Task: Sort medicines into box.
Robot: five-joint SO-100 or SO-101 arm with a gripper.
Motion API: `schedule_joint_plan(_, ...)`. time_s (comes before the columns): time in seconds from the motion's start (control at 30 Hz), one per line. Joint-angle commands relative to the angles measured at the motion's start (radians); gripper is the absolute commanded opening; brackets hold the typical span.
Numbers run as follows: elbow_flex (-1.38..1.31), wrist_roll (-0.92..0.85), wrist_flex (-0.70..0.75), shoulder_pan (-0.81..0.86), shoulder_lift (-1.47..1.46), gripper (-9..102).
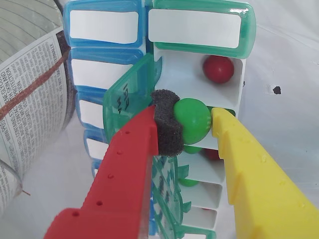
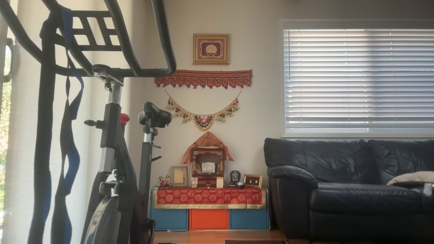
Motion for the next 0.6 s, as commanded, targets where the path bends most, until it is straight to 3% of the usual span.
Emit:
schedule_joint_plan(0.0, -0.069, -0.008, 0.034, 0.000, 0.046, 2)
schedule_joint_plan(0.23, -0.106, 0.000, 0.034, 0.003, 0.008, 12)
schedule_joint_plan(0.57, -0.121, 0.012, 0.034, 0.005, 0.003, 16)
